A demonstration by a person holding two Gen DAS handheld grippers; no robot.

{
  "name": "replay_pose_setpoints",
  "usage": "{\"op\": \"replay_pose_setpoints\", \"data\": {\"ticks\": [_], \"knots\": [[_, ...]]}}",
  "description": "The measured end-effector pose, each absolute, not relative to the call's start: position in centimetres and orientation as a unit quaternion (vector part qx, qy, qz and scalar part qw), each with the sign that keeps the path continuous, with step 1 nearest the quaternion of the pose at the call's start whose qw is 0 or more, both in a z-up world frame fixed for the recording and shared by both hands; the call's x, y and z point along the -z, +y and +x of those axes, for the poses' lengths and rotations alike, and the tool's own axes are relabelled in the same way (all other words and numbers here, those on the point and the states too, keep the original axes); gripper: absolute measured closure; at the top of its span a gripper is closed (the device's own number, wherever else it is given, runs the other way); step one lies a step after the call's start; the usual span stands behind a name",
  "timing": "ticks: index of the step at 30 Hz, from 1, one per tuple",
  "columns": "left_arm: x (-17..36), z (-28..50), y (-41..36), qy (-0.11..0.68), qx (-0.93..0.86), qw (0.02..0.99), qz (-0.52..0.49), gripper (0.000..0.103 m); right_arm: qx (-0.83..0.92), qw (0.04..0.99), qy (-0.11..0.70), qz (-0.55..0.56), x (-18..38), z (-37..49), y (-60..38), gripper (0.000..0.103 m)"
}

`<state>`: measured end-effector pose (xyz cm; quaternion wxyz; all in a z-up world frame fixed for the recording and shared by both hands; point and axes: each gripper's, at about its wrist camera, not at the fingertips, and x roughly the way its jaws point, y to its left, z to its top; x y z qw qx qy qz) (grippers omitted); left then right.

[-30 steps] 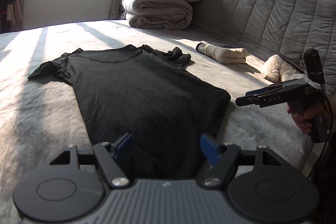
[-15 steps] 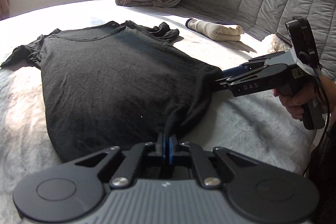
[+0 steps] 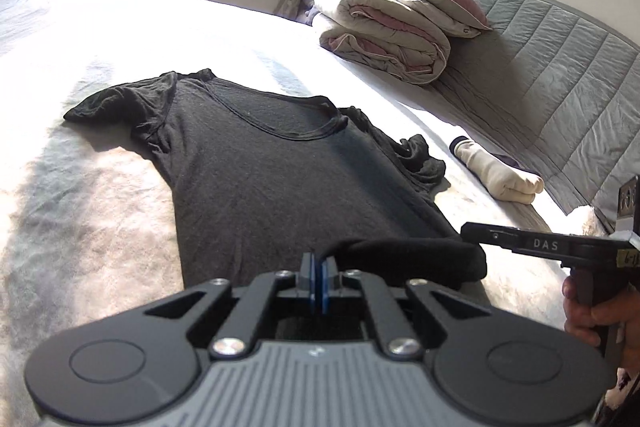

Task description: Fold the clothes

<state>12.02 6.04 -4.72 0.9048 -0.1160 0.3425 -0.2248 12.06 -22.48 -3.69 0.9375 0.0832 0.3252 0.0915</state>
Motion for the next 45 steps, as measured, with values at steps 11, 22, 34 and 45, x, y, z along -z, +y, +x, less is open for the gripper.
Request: {"op": "replay_pose_setpoints", "data": {"ticks": [11, 22, 34, 45], "knots": [[4.7, 13.4, 8.3, 0.356, 0.168, 0.906, -0.157, 0.063, -0.123, 0.919, 0.352, 0.129, 4.1, 11.8, -22.4, 0.051], [5.0, 10.0, 10.1, 0.365, 0.187, 0.903, -0.131, 0.054, -0.165, 0.894, 0.382, 0.163, 5.9, 12.5, -19.7, 0.051], [6.0, 9.7, 13.2, 0.388, 0.173, 0.889, -0.173, 0.054, -0.203, 0.883, 0.375, 0.198, 5.4, 12.2, -19.0, 0.086], [5.7, 8.7, 13.1, 0.388, 0.184, 0.888, -0.165, 0.054, -0.204, 0.887, 0.336, 0.243, 1.0, 4.7, -24.6, 0.088]]}}
